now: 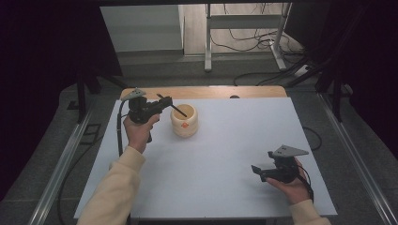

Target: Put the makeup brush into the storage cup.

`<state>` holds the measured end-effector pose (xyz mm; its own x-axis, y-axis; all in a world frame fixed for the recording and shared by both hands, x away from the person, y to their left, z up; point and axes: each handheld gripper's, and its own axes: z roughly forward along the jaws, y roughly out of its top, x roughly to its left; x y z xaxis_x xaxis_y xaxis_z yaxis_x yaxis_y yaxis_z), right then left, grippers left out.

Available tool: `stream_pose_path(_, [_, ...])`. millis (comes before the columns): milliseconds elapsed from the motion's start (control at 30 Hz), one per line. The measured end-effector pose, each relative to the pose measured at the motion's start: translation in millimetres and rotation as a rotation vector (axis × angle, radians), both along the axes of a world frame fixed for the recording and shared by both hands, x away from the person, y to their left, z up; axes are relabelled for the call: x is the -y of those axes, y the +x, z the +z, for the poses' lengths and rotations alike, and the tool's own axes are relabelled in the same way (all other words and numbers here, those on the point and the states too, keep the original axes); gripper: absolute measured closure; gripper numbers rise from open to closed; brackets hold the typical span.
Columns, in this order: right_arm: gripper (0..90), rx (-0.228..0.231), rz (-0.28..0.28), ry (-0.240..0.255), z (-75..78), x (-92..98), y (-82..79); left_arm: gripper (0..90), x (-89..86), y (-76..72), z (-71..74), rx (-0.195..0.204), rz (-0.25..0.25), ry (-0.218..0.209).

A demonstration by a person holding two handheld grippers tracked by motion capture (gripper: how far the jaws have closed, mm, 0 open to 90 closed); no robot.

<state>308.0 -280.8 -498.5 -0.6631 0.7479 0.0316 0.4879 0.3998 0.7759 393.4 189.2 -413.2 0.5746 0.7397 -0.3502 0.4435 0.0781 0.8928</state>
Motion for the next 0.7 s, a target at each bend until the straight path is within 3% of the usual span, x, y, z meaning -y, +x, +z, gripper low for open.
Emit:
stream_pose_path(433, [9.9, -0.003, 0.0, -0.001, -0.7, 0.0, 0.3, 82.8, 1.9, 15.7, -5.5, -0.028, 0.03, 0.031])
stream_pose_path(700, [10.0, -0.005, 0.004, -0.005, -1.1, -0.7, 0.3, 82.7, 11.3, 26.5, -21.8, -0.058, 0.027, 0.057])
